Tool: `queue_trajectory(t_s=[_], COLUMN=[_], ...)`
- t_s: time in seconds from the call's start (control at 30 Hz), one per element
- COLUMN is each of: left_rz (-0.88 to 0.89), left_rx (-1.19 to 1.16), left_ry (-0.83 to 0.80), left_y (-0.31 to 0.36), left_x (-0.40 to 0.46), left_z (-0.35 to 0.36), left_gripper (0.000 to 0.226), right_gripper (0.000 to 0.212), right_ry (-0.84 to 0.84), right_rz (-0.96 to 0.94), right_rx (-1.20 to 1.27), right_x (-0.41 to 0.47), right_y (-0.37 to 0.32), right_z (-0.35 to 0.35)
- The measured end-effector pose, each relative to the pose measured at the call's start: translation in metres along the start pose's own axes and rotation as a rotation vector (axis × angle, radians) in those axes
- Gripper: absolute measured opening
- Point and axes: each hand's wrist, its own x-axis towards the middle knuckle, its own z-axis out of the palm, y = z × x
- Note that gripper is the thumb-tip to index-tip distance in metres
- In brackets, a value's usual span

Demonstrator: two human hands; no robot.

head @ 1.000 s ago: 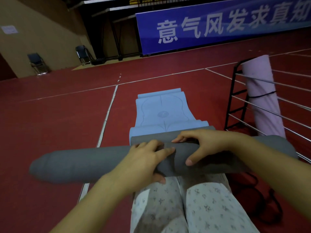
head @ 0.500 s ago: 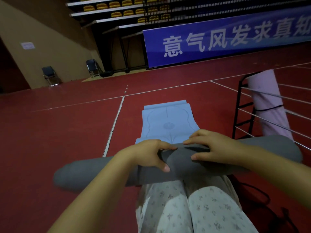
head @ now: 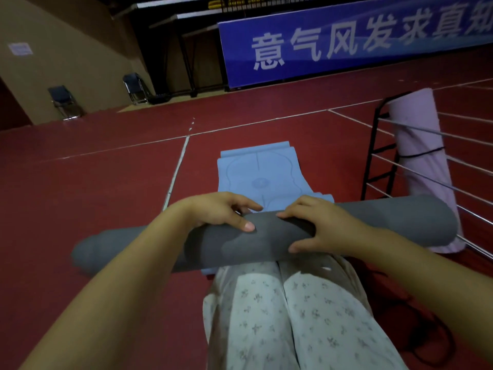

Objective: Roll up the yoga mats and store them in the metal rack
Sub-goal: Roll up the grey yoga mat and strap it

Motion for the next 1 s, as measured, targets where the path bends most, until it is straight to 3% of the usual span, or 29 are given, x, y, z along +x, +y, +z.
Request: queue_trajectory(t_s=[0.07, 0.2, 0.33, 0.53, 0.7, 0.77, 0.83, 0.9, 1.0], left_rz=[0.024, 0.199, 0.116, 0.079, 0.070, 0.086, 0.114, 0.130, 0.103], left_rx=[0.069, 0.580, 0.905, 0.885, 0.813, 0.768, 0.764, 0.816, 1.012], left_ry=[0.086, 0.319, 0.409, 0.495, 0.417, 0.380, 0.357, 0.358, 0.356], left_y=[0.003, 0.009, 0.001, -0.014, -0.016, -0.017, -0.016, -0.014, -0.011], left_x=[-0.002, -0.024, -0.040, -0.022, -0.009, -0.006, -0.003, 0.000, 0.003], left_z=[0.000, 0.013, 0.041, 0.056, 0.045, 0.038, 0.033, 0.032, 0.039], left_gripper=[0.057, 0.058, 0.084, 0.100, 0.089, 0.085, 0.081, 0.078, 0.084], right_gripper=[0.064, 0.059, 0.055, 0.049, 0.044, 0.043, 0.056, 0.082, 0.105], right_ry=[-0.046, -0.129, -0.193, -0.245, -0.160, -0.118, -0.098, -0.135, -0.140], right_rz=[0.017, 0.046, 0.080, 0.152, 0.190, 0.165, 0.141, 0.119, 0.095], right_rx=[0.033, 0.049, 0.108, 0.236, 0.202, 0.082, -0.067, -0.182, -0.349], right_x=[0.008, 0.024, 0.036, 0.049, 0.052, 0.048, 0.040, 0.032, 0.027], right_y=[0.004, 0.014, 0.019, 0.023, 0.032, 0.029, 0.023, 0.020, 0.017], right_z=[-0.006, -0.013, -0.018, -0.013, -0.010, -0.007, -0.002, 0.002, 0.012])
